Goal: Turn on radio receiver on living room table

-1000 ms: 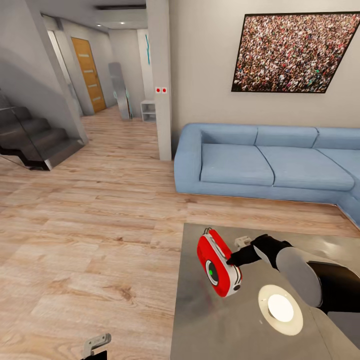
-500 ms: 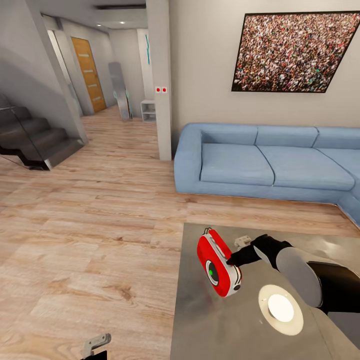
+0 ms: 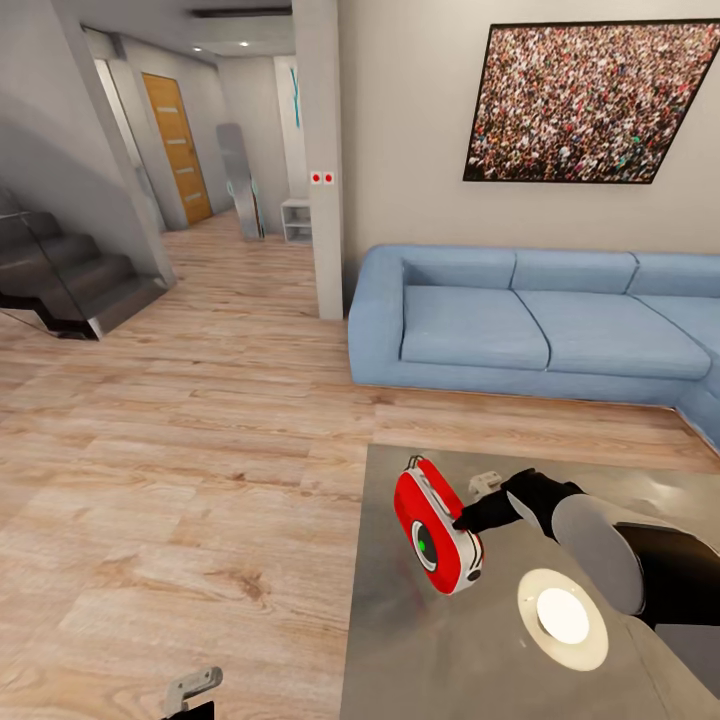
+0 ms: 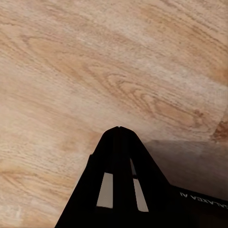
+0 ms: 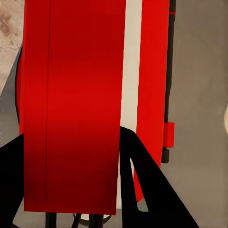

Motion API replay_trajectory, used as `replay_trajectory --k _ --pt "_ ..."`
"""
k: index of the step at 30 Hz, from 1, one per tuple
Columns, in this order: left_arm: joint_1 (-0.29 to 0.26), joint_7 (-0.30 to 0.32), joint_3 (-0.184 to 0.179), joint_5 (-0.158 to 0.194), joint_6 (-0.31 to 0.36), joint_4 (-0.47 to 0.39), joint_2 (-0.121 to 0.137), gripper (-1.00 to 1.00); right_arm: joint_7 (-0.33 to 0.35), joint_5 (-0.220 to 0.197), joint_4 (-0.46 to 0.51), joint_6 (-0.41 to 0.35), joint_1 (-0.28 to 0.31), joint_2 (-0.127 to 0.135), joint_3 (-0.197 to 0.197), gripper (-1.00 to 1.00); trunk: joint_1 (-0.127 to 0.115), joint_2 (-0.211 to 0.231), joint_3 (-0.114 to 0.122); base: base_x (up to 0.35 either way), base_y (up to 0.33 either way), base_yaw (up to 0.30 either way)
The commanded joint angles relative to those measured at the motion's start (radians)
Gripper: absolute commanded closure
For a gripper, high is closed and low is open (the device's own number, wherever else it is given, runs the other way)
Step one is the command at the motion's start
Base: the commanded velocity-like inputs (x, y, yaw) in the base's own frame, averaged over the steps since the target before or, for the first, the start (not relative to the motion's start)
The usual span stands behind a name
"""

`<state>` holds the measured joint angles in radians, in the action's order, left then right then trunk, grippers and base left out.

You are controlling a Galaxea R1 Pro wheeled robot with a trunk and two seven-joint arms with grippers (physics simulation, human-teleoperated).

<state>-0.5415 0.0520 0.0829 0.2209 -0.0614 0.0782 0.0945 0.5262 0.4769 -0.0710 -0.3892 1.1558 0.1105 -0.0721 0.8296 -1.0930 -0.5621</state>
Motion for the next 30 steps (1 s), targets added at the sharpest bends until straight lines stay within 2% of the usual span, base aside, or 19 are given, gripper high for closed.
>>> replay_trajectory --k 1,4,10,12,18,30 --pt "0.0 0.0 0.0 0.0 0.0 0.0 0.0 1.0 0.0 -0.003 0.0 0.0 0.0 0.0 -0.008 1.0 0.0 0.0 0.0 0.0 0.0 0.0" --pt "0.0 -0.001 0.0 -0.001 0.001 0.0 -0.003 1.0 -0.006 0.004 -0.001 0.005 -0.006 -0.006 -0.005 1.0 0.0 0.0 0.0 0.0 0.0 0.0" --pt "0.01 -0.001 -0.001 -0.001 -0.002 0.0 -0.036 1.0 -0.009 0.0 -0.001 0.022 -0.041 -0.039 -0.002 1.0 0.0 0.0 0.0 0.0 0.0 0.0" --pt "0.011 -0.001 -0.002 -0.001 -0.002 0.0 -0.045 1.0 -0.009 0.001 0.001 0.034 -0.043 -0.049 0.012 1.0 0.0 0.0 0.0 0.0 0.0 0.0" --pt "0.012 -0.001 -0.003 -0.002 -0.002 0.0 -0.044 1.0 -0.011 -0.001 0.003 0.06 -0.044 -0.051 0.012 1.0 0.0 0.0 0.0 0.0 0.0 0.0" --pt "0.012 -0.001 -0.003 -0.002 -0.002 0.0 -0.044 1.0 -0.024 0.0 0.004 0.046 -0.045 -0.051 0.044 1.0 0.0 0.0 0.0 0.0 0.0 0.0"
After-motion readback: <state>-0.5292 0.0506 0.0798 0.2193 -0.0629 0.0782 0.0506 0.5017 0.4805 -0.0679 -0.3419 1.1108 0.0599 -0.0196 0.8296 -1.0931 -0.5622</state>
